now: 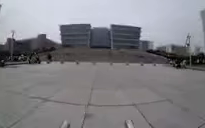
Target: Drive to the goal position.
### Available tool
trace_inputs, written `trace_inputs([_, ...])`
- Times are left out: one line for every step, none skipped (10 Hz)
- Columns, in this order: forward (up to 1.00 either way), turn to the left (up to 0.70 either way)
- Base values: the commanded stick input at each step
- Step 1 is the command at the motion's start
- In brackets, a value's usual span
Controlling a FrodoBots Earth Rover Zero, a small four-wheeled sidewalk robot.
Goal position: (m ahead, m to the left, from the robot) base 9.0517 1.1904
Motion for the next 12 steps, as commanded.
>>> trace_inputs([1.0,0.0])
trace_inputs([1.0,0.0])
trace_inputs([1.0,0.0])
trace_inputs([1.0,0.0])
trace_inputs([1.0,0.0])
trace_inputs([1.0,-0.02])
trace_inputs([1.0,-0.4])
trace_inputs([1.0,-0.4])
trace_inputs([1.0,-0.4])
trace_inputs([1.0,-0.4])
trace_inputs([1.0,-0.4])
trace_inputs([1.0,-0.4])
